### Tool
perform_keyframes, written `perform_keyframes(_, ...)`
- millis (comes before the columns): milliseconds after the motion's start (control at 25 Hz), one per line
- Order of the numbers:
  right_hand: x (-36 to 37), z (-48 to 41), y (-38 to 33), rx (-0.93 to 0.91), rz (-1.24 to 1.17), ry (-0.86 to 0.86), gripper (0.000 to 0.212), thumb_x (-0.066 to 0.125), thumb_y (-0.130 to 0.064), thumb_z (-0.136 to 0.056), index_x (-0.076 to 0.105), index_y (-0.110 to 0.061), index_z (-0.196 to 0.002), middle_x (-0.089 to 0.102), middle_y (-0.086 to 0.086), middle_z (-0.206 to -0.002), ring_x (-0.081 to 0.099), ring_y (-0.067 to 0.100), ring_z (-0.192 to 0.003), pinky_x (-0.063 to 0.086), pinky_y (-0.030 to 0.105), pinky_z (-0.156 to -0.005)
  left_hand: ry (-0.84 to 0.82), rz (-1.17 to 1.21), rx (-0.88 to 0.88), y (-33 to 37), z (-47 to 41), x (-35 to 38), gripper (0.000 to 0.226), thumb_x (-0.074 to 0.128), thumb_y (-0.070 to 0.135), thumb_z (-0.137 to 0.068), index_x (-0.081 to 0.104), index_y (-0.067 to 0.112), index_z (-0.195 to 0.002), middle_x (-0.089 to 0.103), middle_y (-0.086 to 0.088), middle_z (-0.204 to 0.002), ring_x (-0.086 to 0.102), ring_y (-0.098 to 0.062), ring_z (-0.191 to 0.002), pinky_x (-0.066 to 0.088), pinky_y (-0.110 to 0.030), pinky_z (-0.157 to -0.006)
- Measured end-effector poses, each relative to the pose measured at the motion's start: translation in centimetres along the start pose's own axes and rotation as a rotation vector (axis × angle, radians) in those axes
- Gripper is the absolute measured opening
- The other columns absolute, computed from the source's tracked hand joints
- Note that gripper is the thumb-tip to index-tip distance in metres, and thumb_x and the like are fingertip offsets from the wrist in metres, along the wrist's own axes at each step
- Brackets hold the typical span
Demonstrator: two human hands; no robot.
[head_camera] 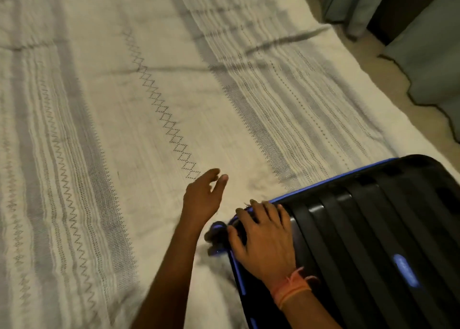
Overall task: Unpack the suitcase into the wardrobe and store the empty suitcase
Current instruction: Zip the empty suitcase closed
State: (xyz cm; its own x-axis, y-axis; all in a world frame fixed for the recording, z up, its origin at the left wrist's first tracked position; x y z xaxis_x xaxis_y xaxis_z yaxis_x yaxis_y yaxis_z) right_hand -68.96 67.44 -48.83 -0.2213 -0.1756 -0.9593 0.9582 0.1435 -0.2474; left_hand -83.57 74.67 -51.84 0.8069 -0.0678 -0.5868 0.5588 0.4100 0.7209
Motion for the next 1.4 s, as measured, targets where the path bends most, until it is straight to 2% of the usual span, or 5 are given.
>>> perform_keyframes(240, -0.3, 10.2, 3.1, -0.041, -0.054, -0.064, 0.071, 0.027, -0.067, -0.090, 0.004, -0.038, -0.151, 0.006, 0.003, -0.161, -0.003, 0.023, -0.147, 0.000, 0.043, -0.113, -0.063, -0.069, 0.134, 1.6, 15.5, 6.0, 0.062, 0.028, 0.055, -0.094, 0.048, 0.018, -0.138, 0.019, -0.001, -0.158, 0.022, -0.023, -0.144, 0.021, -0.032, -0.114)
perform_keyframes(440, -0.3, 18.9, 5.8, 0.043, -0.009, -0.250, 0.081, 0.039, -0.070, -0.078, 0.008, -0.045, -0.148, 0.024, 0.004, -0.156, 0.026, 0.026, -0.141, 0.010, 0.045, -0.112, -0.211, -0.061, 0.133, 1.8, 24.3, 9.5, 0.051, 0.041, 0.045, -0.097, 0.040, 0.024, -0.144, -0.029, 0.013, -0.151, 0.012, -0.016, -0.147, 0.029, -0.035, -0.113)
perform_keyframes(600, -2.0, 22.6, 7.3, 0.045, -0.134, -0.298, 0.072, 0.049, -0.046, -0.089, 0.003, -0.056, -0.143, -0.016, -0.007, -0.156, -0.008, 0.013, -0.144, 0.001, 0.044, -0.116, -0.284, 0.024, 0.002, 1.1, 28.1, 10.2, 0.055, 0.047, 0.045, -0.095, 0.036, 0.024, -0.145, -0.026, 0.004, -0.156, 0.010, -0.016, -0.147, 0.024, -0.032, -0.112)
perform_keyframes(800, -4.6, 24.9, 10.0, 0.162, -0.260, -0.213, 0.052, 0.054, -0.035, -0.087, 0.042, -0.040, -0.137, 0.027, -0.009, -0.155, 0.024, 0.012, -0.143, 0.023, 0.042, -0.115, -0.284, 0.022, -0.125, 0.9, 30.4, 10.5, 0.066, 0.057, 0.038, -0.092, 0.028, 0.022, -0.148, -0.013, -0.015, -0.158, 0.007, -0.027, -0.147, 0.017, -0.032, -0.115)
perform_keyframes(1400, -11.2, 15.3, 34.8, 0.471, -0.133, -0.156, 0.085, 0.043, -0.080, -0.076, -0.005, -0.058, -0.142, -0.024, 0.000, -0.157, -0.013, 0.040, -0.144, 0.010, 0.068, -0.109, 0.228, -0.094, -0.729, 5.4, 27.2, 13.3, 0.102, 0.053, 0.087, -0.058, 0.021, 0.045, -0.144, 0.014, -0.017, -0.151, 0.029, -0.042, -0.131, 0.021, -0.051, -0.112)
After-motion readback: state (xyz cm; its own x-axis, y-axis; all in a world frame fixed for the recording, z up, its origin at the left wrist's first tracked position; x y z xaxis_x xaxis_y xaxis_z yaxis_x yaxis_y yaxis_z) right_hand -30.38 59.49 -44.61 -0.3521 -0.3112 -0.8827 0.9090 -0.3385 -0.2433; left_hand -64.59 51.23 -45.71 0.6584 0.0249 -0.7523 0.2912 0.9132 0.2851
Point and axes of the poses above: each hand's wrist, its own z-axis away from the middle knuckle, its own x-axis out of the palm, y = z × x, the point moved 6 cm from there along -z, towards the middle knuckle
